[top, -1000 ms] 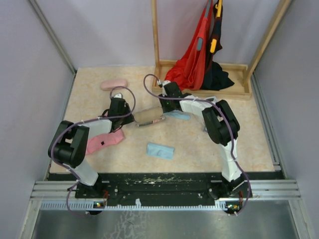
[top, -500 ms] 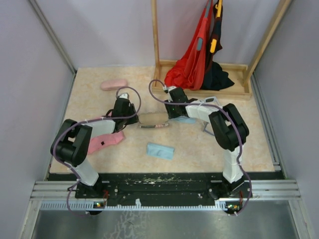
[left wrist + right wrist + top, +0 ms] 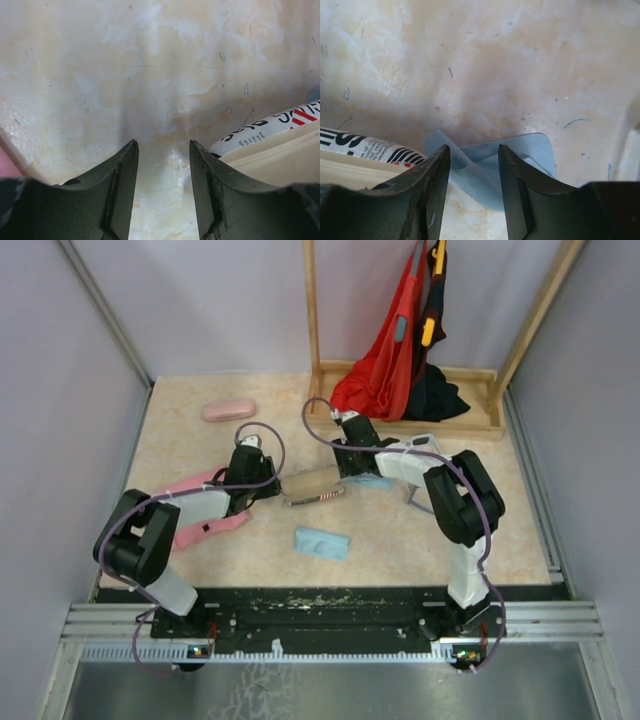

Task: Organize the sunglasses
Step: Adjust the sunglasses case at the center of the board, then pick up the glasses cleaning cloth from the center of the board.

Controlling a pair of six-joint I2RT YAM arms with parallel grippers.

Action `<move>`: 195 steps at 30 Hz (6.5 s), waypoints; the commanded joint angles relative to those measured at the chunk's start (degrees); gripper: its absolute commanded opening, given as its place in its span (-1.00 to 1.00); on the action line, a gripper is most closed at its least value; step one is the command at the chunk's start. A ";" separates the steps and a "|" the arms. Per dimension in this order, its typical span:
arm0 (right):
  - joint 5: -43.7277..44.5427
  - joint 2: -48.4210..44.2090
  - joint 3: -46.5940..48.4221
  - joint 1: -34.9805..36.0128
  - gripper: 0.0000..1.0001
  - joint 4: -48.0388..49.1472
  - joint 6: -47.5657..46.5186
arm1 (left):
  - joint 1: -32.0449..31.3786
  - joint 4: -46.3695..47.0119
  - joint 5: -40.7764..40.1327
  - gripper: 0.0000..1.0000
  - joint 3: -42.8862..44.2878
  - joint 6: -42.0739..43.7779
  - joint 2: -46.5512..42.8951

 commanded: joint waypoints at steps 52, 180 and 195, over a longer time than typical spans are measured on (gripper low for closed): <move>4.42 -55.15 -49.80 13.91 0.23 4.63 30.41 | -17.48 -4.40 4.98 0.22 -10.23 1.25 -14.82; 1.97 -31.31 -44.15 19.06 -1.00 21.18 27.81 | -29.17 -7.19 -5.54 -0.99 -16.29 -7.70 -15.60; 5.32 -38.22 -38.10 19.01 -1.00 19.84 21.84 | -29.15 -7.91 -10.33 -0.99 -13.67 -6.14 -24.68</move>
